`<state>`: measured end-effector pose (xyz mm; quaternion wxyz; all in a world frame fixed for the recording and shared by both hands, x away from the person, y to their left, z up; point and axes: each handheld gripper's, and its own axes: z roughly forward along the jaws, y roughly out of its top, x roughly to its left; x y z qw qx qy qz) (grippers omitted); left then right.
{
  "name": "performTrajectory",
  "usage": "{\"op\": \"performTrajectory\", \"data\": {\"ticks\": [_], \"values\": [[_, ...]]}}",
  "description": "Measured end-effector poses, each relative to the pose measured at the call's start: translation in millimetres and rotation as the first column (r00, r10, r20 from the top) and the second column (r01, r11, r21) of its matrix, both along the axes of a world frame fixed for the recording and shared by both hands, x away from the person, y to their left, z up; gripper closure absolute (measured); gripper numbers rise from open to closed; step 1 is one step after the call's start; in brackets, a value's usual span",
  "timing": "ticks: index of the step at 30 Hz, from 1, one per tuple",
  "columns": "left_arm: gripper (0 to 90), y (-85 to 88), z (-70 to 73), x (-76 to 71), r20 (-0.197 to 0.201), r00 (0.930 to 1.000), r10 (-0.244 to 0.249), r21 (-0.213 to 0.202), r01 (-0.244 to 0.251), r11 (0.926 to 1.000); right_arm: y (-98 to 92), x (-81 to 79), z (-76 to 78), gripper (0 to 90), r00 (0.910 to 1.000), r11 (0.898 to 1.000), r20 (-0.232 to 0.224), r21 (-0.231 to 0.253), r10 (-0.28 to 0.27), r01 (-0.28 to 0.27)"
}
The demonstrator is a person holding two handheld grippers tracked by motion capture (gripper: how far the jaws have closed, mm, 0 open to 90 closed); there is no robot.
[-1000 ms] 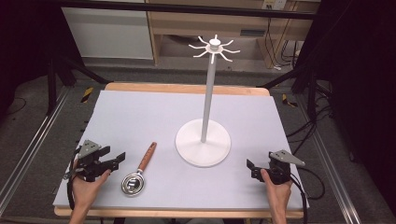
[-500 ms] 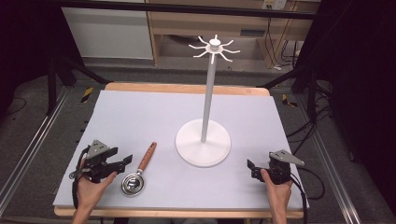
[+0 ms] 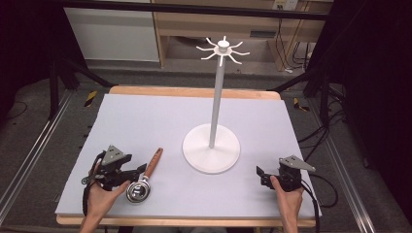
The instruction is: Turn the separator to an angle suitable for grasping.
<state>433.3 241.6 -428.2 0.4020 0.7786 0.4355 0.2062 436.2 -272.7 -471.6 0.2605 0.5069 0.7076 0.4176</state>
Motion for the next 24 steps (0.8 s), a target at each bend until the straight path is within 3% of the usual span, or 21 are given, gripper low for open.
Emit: {"op": "performTrajectory", "data": {"ticks": [11, 24], "values": [[31.4, -10.5, 2.9, 3.8, -0.006, 0.9998, -0.021, 0.034, 0.021, 0.9992, 3.0, 0.7, -1.2, 4.4, 0.9998, 1.0, -0.015, -0.011, 0.01, -0.01], [31.5, -20.5, 3.1, 13.8, -0.061, 0.9978, -0.026, 0.07, 0.031, 0.9971, 3.8, -1.9, -0.7, 4.4, 0.9998, 1.0, -0.018, -0.027, 0.003, -0.003]]}}
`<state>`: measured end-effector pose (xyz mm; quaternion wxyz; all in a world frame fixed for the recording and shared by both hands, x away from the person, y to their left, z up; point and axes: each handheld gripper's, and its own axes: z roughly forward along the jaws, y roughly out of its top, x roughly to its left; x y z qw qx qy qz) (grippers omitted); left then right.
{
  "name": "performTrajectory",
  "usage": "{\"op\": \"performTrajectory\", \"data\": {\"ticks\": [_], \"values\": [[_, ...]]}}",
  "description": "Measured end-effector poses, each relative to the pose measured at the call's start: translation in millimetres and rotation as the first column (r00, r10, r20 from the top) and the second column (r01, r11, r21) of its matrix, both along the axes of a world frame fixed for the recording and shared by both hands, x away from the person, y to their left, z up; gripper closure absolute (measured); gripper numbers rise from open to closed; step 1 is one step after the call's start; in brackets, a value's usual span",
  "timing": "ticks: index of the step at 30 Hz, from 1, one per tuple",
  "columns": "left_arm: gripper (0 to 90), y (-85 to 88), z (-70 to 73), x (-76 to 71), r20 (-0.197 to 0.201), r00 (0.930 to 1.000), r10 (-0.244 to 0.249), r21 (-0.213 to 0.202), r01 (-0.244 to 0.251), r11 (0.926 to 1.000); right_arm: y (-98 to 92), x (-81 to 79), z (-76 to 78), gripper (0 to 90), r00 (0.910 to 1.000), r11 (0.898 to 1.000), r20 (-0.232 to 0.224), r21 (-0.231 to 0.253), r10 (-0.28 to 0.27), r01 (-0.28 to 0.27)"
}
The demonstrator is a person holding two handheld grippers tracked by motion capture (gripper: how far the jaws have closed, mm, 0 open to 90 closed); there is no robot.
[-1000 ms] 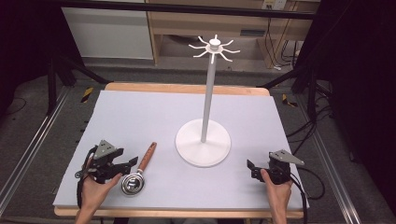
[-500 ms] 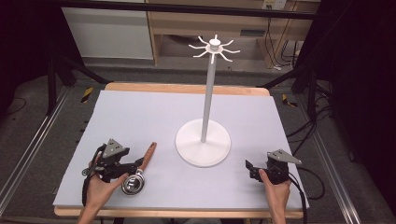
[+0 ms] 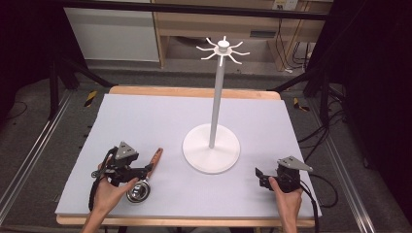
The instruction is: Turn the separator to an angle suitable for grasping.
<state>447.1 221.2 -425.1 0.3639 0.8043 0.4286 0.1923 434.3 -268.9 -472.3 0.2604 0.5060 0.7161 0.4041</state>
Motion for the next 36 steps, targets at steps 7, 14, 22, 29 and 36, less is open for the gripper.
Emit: {"op": "performTrajectory", "data": {"ticks": [7, 14, 22, 29, 36], "values": [[34.1, -4.0, -4.0, 10.4, -0.032, 0.9995, 0.0, 0.001, 0.0, 1.0, 0.8, 1.1, -1.1, 4.5, 0.9999, 1.0, -0.01, -0.005, 0.003, -0.003], [36.5, -12.3, -12.1, 18.9, -0.069, 0.9976, -0.003, 0.037, 0.006, 0.9993, -0.1, 1.3, -1.0, 4.5, 0.9999, 1.0, -0.011, -0.012, 0.001, -0.001], [43.9, -10.6, -24.4, 22.0, -0.12, 0.9927, 0.011, 0.073, -0.002, 0.9973, -1.8, 2.1, -2.6, 4.5, 0.9996, 1.0, -0.028, -0.014, 0.003, -0.003], [51.8, -14.2, -32.9, 22.3, -0.161, 0.987, -0.006, 0.092, 0.021, 0.9955, -0.7, 2.1, -4.2, 4.8, 0.9993, 1.0, -0.037, -0.016, 0.007, -0.007], [55.9, -14.9, -38.3, 23.8, -0.191, 0.9817, 0.002, 0.099, 0.018, 0.9949, -0.8, 3.1, -5.2, 4.9, 0.9993, 1.0, -0.037, -0.024, 0.007, -0.008]]}}
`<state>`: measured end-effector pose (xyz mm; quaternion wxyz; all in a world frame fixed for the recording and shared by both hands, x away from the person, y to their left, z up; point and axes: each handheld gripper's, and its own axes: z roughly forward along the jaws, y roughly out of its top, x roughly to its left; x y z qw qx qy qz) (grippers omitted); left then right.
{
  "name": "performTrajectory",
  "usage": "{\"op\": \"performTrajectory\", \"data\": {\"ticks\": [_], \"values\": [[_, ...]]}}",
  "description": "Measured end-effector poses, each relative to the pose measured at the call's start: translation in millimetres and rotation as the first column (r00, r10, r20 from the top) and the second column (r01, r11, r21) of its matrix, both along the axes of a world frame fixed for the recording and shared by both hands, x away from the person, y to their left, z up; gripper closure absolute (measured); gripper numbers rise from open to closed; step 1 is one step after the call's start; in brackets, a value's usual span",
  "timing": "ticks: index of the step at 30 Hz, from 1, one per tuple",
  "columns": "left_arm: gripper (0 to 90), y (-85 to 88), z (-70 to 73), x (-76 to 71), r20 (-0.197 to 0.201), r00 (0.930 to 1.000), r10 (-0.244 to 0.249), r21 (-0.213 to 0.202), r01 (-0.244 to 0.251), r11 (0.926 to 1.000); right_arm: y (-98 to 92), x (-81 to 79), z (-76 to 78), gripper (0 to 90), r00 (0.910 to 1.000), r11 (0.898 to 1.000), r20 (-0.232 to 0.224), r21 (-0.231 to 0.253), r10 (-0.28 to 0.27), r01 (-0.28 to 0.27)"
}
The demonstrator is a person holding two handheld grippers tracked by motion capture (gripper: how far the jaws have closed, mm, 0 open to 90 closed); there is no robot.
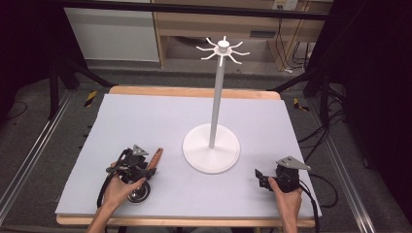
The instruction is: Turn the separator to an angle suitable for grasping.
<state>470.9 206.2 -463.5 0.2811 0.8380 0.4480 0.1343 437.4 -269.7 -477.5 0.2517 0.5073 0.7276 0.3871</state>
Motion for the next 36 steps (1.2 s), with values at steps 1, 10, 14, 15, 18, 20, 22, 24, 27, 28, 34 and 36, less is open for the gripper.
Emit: {"op": "performTrajectory", "data": {"ticks": [1, 10, 14, 15, 18, 20, 22, 24, 27, 28, 34, 36], "values": [[56.8, -0.2, 0.1, -0.1, -0.001, 1.0, 0.0, 0.001, 0.0, 1.0, -0.1, 0.0, 0.0, 4.8, 1.0, 1.0, 0.0, 0.0, 0.0, 0.0], [60.4, -1.4, 1.1, -0.8, -0.01, 0.9998, 0.015, 0.009, -0.015, 0.9999, 0.9, 0.3, -0.7, 4.9, 1.0, 1.0, -0.005, 0.001, 0.003, -0.003], [62.3, 2.5, 1.9, -1.3, -0.03, 0.9994, 0.015, -0.012, -0.016, 0.9998, 1.3, 0.1, -0.6, 4.9, 0.9999, 1.0, -0.013, 0.009, 0.003, -0.003], [62.7, 3.2, 2.5, -1.4, -0.039, 0.9992, 0.01, -0.011, -0.01, 0.9999, 1.3, 0.2, -0.7, 4.9, 0.9999, 1.0, -0.013, 0.007, 0.005, -0.005], [63.8, 3.5, 2.8, -2.6, -0.044, 0.999, 0.005, -0.013, -0.006, 0.9999, 1.4, 0.2, -0.8, 5.0, 0.9999, 1.0, -0.014, 0.008, 0.007, -0.007], [64.9, 3.2, 3.6, -3.8, -0.053, 0.9985, -0.008, -0.009, 0.007, 0.9999, 1.2, 0.2, -0.7, 5.0, 0.9999, 1.0, -0.012, 0.007, 0.008, -0.007], [66.2, 1.7, 3.5, -5.7, -0.054, 0.9984, -0.019, -0.011, 0.018, 0.9998, 1.0, 0.2, -0.6, 5.0, 0.9999, 1.0, -0.01, 0.006, 0.005, -0.005], [67.0, -1.0, 3.8, -8.0, -0.053, 0.9981, -0.031, 0.0, 0.031, 0.9995, 0.8, 0.2, -0.8, 4.9, 0.9999, 1.0, -0.009, 0.005, 0.004, -0.004], [67.4, -4.4, 3.8, -10.3, -0.042, 0.9981, -0.045, 0.019, 0.045, 0.9988, 0.8, 0.4, -0.9, 4.9, 0.9999, 1.0, -0.009, 0.003, 0.006, -0.006], [67.4, -5.0, 4.0, -10.7, -0.042, 0.9981, -0.046, 0.023, 0.047, 0.9986, 0.9, 0.1, -0.5, 4.9, 0.9999, 1.0, -0.014, 0.009, 0.008, -0.008], [67.2, -5.7, 4.3, -11.1, -0.039, 0.9977, -0.055, 0.033, 0.057, 0.9978, 0.5, 0.2, -0.4, 4.9, 0.9999, 1.0, -0.014, 0.011, 0.006, -0.006], [66.3, -6.6, 4.5, -11.1, -0.035, 0.9976, -0.059, 0.037, 0.061, 0.9975, 0.3, 0.6, -0.8, 4.9, 0.9999, 1.0, -0.009, 0.007, 0.006, -0.006]]}}
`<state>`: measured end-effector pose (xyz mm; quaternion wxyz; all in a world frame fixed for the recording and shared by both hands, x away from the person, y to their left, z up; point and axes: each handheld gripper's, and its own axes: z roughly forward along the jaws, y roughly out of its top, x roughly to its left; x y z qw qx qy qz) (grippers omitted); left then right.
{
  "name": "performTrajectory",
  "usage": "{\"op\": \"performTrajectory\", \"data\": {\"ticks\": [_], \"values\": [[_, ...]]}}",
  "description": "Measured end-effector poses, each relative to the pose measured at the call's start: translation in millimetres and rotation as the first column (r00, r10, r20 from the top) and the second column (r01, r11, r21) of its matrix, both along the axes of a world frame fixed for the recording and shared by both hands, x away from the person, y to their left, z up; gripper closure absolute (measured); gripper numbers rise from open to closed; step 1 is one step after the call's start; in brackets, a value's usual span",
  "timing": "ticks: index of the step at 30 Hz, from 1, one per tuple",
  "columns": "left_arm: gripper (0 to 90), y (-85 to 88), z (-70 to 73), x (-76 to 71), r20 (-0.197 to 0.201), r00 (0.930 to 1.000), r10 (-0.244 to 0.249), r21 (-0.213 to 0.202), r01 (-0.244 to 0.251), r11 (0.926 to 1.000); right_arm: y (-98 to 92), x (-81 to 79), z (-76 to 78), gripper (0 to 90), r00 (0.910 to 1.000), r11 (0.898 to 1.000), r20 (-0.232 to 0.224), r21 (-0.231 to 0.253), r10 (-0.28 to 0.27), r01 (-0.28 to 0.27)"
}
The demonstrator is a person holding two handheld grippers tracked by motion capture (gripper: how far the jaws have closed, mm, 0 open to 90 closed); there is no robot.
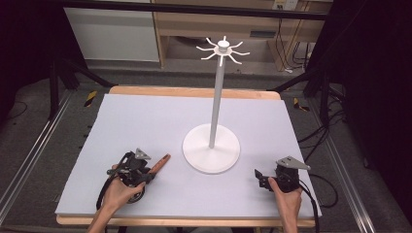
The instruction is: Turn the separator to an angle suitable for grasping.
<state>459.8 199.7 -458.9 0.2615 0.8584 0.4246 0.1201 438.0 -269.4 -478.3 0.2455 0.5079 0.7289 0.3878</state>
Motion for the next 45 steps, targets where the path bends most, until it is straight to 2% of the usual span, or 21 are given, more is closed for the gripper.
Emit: {"op": "performTrajectory", "data": {"ticks": [3, 5, 11, 16, 17, 23, 33, 34, 39, 45], "values": [[61.4, -2.0, 2.4, -0.1, 0.015, 0.9998, -0.013, 0.011, 0.013, 0.9999, -0.4, 0.2, 0.0, 4.9, 1.0, 1.0, 0.001, -0.002, 0.001, -0.001], [60.6, -3.1, 3.8, -0.4, 0.019, 0.9997, -0.014, 0.003, 0.014, 0.9999, -0.5, 0.4, 0.0, 5.0, 1.0, 1.0, 0.001, -0.002, 0.001, -0.001], [55.2, -5.7, 22.1, 2.3, 0.054, 0.9974, -0.049, -0.003, 0.049, 0.9988, 0.4, 0.1, 0.2, 5.0, 0.9999, 1.0, -0.01, 0.012, 0.004, -0.004], [54.2, -11.0, 28.7, 5.7, 0.056, 0.9959, -0.071, 0.014, 0.07, 0.9974, 0.0, 0.7, -0.5, 4.9, 1.0, 1.0, -0.008, 0.004, 0.004, -0.004], [54.0, -13.1, 28.1, 7.7, 0.062, 0.9957, -0.069, 0.02, 0.068, 0.9975, 0.1, 0.8, -0.4, 4.9, 0.9999, 1.0, -0.012, 0.005, 0.003, -0.003], [54.1, -20.8, 22.2, 18.7, 0.03, 0.9966, -0.077, 0.059, 0.076, 0.9954, -1.5, 1.2, 0.1, 4.9, 0.9999, 1.0, -0.014, 0.004, 0.007, -0.007], [58.4, -28.3, 12.9, 21.4, -0.001, 0.9963, -0.086, 0.108, 0.085, 0.9905, -1.6, 1.3, 0.3, 5.0, 0.9998, 1.0, -0.018, 0.014, 0.011, -0.011], [59.1, -29.0, 11.2, 22.3, -0.002, 0.9962, -0.087, 0.122, 0.086, 0.9888, -2.0, 1.4, 0.2, 4.9, 0.9998, 1.0, -0.014, 0.01, 0.012, -0.011], [62.0, -27.9, 5.5, 24.1, -0.017, 0.9973, -0.071, 0.138, 0.073, 0.9878, -1.4, 1.5, -0.1, 4.9, 0.9997, 1.0, -0.022, 0.011, 0.014, -0.014], [63.7, -26.0, 4.5, 24.7, -0.03, 0.997, -0.072, 0.122, 0.075, 0.9897, -1.2, 1.5, -0.1, 4.9, 0.9996, 1.0, -0.024, 0.015, 0.012, -0.011]]}}
